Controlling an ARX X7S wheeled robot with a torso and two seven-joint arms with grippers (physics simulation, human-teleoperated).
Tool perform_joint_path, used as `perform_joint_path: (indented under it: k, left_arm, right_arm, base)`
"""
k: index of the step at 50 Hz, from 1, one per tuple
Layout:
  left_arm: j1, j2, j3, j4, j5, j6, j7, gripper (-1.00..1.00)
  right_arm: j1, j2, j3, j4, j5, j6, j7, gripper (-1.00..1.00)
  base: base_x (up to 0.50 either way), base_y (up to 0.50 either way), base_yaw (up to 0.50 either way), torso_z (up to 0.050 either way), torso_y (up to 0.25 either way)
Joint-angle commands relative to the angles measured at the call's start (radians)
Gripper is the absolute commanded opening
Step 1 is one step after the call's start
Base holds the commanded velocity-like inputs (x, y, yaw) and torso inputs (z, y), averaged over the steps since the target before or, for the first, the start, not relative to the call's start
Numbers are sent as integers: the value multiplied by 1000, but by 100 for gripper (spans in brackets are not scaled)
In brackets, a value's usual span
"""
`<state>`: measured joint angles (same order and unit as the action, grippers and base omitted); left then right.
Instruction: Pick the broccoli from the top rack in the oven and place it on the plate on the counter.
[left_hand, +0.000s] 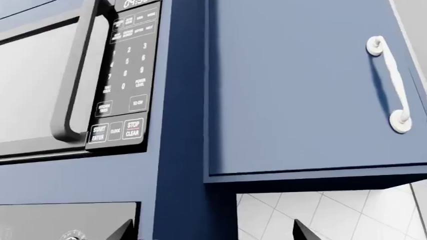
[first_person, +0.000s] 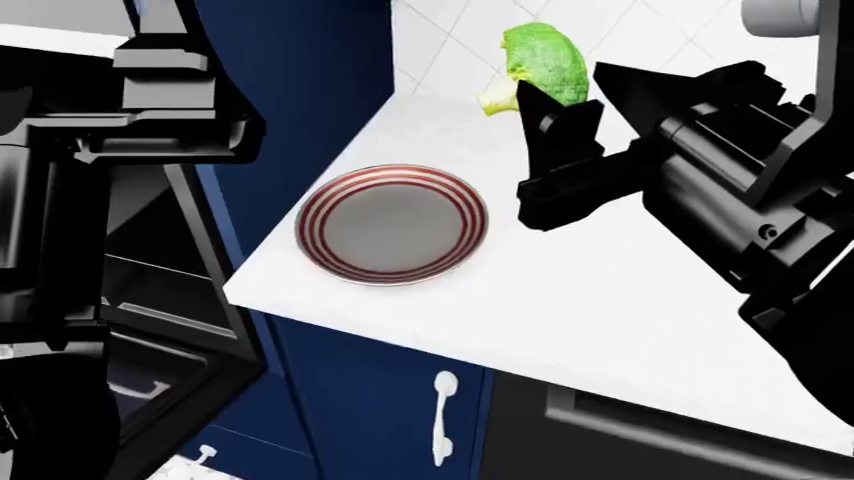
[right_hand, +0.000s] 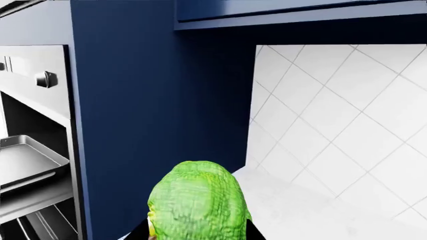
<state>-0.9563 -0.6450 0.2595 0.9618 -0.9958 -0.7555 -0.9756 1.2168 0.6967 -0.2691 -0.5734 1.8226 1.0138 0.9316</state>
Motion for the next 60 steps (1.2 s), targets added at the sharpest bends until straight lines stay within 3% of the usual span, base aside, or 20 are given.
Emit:
perform_joint_path:
  k: [1,17,60]
  left_arm:
    - [-2,-1,2,2,-6,7,-4,100]
    - [3,-1,16,-4,11,20,2,100]
    - [-3,-17,24,-3,-1,34,-13,100]
  right_arm:
    - [-2,-1,-7,-17,-2,6,-7,-100]
    - [-8,7,4,-24,-37,-4,-33,-100]
    - [-17,3,-31,-26,-71,-3,-60,-100]
  base:
    - [464,138,0,0,0]
    - [263,453,0,0,1]
    - [81,-15,0,0,1]
